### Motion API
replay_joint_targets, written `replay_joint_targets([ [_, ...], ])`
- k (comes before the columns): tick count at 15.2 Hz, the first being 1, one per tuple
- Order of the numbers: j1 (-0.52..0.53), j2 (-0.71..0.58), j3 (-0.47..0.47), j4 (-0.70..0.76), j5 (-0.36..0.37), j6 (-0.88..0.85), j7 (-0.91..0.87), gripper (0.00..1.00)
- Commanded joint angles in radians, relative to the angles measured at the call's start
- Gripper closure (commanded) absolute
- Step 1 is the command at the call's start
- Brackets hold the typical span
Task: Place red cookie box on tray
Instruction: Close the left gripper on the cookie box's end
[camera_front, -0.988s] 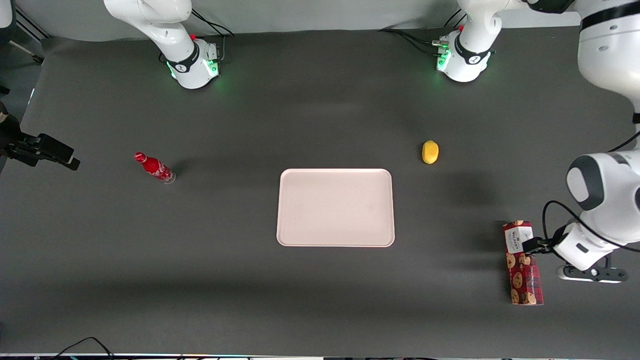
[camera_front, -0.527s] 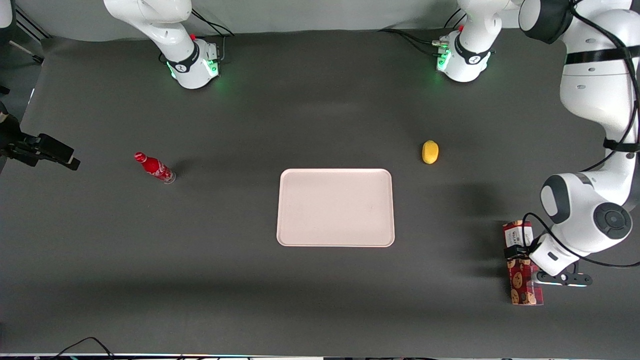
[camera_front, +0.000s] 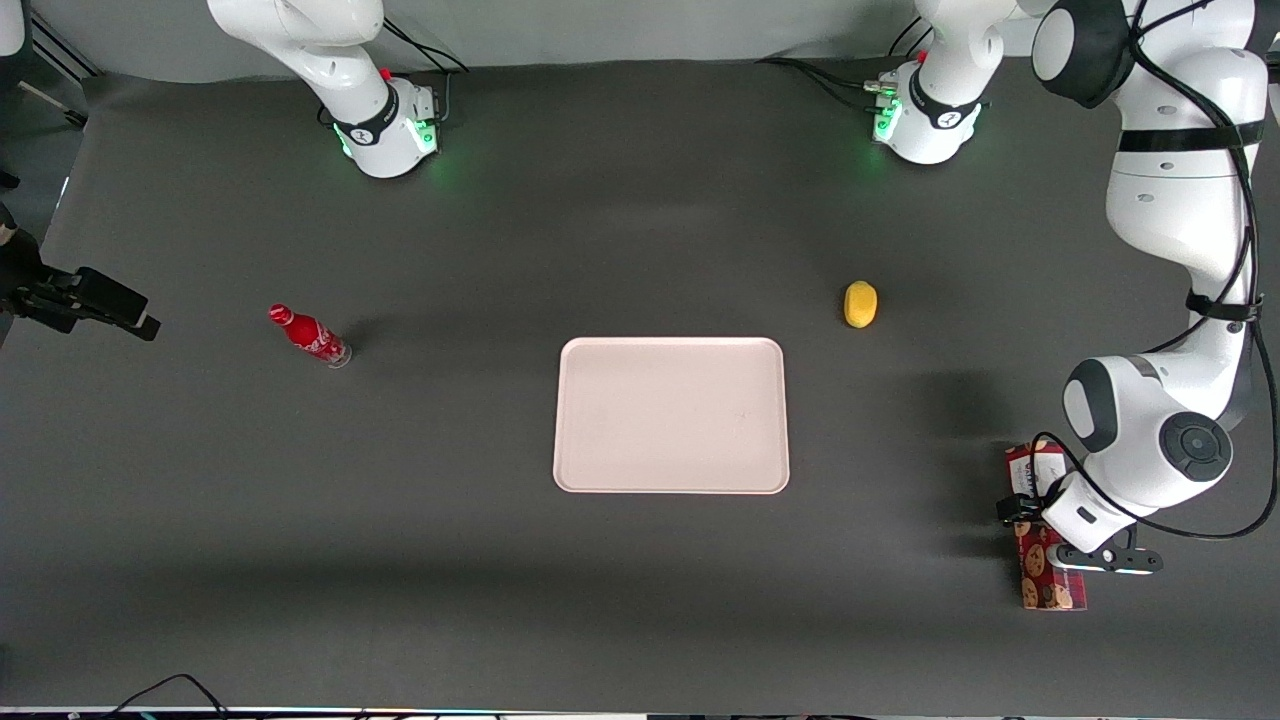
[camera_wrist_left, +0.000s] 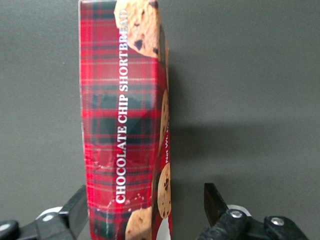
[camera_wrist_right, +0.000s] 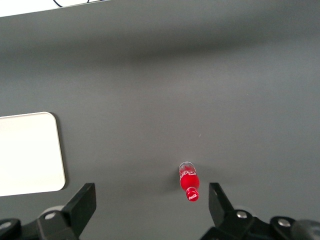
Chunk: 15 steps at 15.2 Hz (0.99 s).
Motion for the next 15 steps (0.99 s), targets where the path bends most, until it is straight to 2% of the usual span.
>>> replay_joint_targets([
  [1,-0.003,0.009,0.003,0.025,0.007,-0.001,0.009,0.55],
  [3,-0.005,0.011,0.003,0.026,-0.001,-0.014,0.006,0.97],
  [4,-0.005,0.009,0.0,0.026,-0.002,-0.015,0.006,1.0],
  [9,-0.006,-0.026,-0.004,0.046,-0.001,-0.079,-0.001,1.0],
  [12,-0.011,-0.099,-0.009,0.156,0.001,-0.347,-0.008,1.0],
  [15,-0.013,-0.233,-0.017,0.195,0.011,-0.548,0.002,1.0],
])
